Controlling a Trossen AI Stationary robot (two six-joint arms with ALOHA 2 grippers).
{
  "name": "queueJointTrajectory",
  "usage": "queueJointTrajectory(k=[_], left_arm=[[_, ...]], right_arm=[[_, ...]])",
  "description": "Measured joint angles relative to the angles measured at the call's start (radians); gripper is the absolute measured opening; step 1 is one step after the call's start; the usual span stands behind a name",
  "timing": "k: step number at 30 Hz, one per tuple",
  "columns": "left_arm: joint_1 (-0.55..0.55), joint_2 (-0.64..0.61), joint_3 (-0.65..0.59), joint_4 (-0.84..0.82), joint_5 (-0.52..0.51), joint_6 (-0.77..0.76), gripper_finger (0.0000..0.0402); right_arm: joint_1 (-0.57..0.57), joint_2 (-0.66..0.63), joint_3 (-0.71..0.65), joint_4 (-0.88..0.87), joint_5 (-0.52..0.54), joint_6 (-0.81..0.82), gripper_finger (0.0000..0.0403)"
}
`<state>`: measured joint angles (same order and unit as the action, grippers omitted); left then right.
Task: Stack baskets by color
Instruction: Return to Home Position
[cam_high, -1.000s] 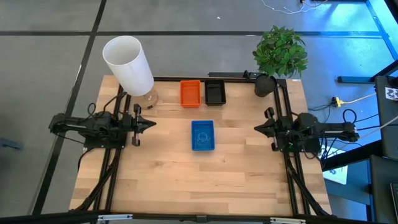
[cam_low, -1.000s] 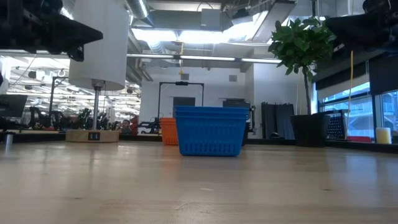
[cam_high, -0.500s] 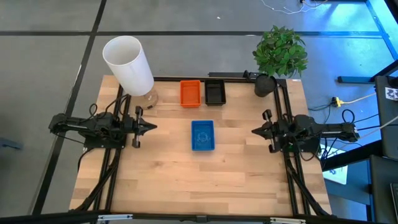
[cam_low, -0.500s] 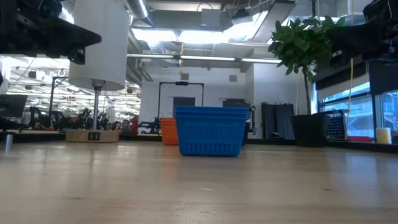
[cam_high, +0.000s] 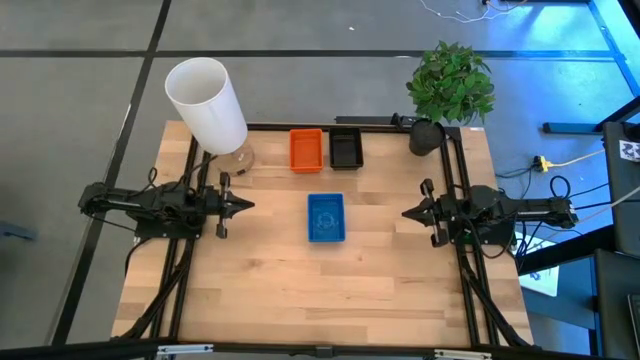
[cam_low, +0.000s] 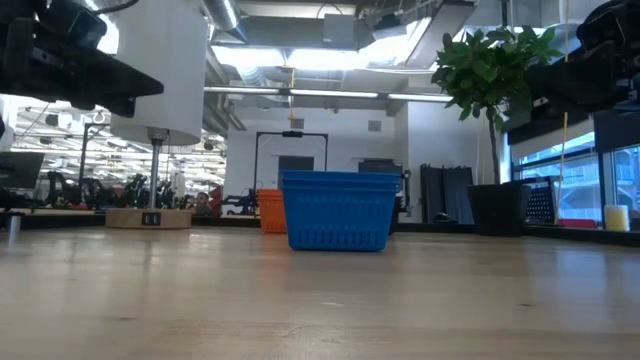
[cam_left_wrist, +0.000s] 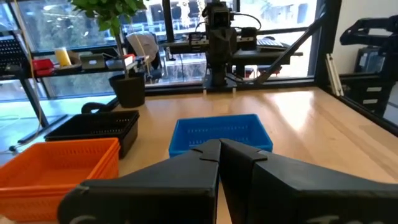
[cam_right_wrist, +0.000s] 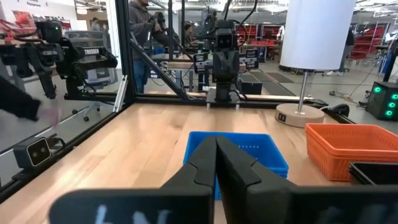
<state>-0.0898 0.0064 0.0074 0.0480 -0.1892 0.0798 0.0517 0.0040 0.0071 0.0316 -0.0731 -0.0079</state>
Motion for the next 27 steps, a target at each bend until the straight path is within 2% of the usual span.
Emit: queueJointTrajectory(k=[27], left_arm=[[0.0, 0.0, 0.0, -0.002, -0.003, 0.009, 0.0]], right_arm=[[0.0, 0.0, 0.001, 0.0, 0.0, 0.003, 0.0008]])
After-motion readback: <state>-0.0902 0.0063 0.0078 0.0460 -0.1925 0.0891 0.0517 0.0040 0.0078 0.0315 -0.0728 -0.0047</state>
